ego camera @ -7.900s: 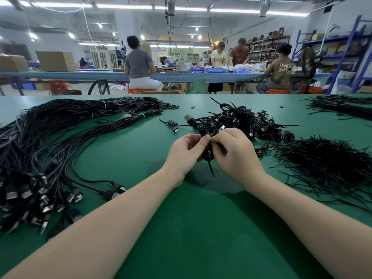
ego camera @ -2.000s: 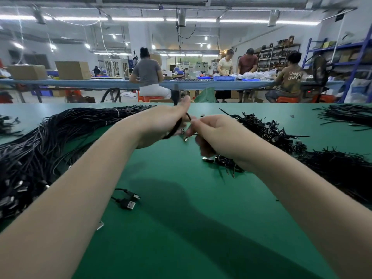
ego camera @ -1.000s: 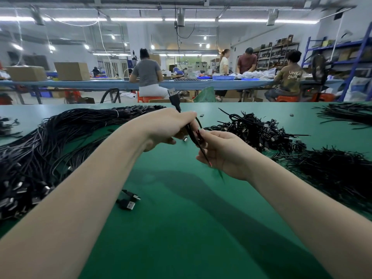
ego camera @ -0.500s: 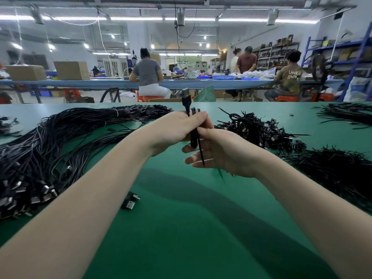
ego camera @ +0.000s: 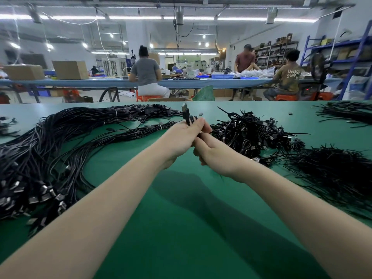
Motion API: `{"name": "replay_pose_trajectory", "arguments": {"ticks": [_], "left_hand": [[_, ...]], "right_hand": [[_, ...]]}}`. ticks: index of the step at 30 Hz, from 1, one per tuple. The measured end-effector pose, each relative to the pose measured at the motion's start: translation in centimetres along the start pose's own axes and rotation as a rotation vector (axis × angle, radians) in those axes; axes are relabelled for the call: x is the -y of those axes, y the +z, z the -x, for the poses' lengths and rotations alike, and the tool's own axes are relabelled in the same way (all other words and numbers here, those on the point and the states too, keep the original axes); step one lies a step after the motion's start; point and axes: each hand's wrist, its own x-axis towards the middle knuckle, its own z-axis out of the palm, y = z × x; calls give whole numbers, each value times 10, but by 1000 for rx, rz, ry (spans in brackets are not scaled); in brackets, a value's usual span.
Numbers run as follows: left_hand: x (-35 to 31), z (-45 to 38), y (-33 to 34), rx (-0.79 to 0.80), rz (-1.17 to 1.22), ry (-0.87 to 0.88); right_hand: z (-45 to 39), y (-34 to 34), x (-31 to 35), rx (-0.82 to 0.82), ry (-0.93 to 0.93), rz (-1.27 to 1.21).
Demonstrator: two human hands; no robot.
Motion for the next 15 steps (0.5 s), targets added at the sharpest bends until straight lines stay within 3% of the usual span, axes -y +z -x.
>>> {"name": "replay_pose_trajectory", "arguments": {"ticks": [5, 7, 10, 13, 15], "left_hand": [[19, 2, 21, 39, 315, -153], [33, 7, 29, -73, 270, -118], [55, 13, 30, -346, -232, 151], [70, 17, 21, -368, -933, 519], [75, 15, 17, -350, -1342, 644]], "right_hand": [[-3, 6, -34, -140, 40, 234], [-1, 3, -51, -210, 164, 252], [5, -3, -68, -258, 244, 441], [10, -2, -71, -188, 162, 707], [10, 1, -73, -166, 74, 912]]}}
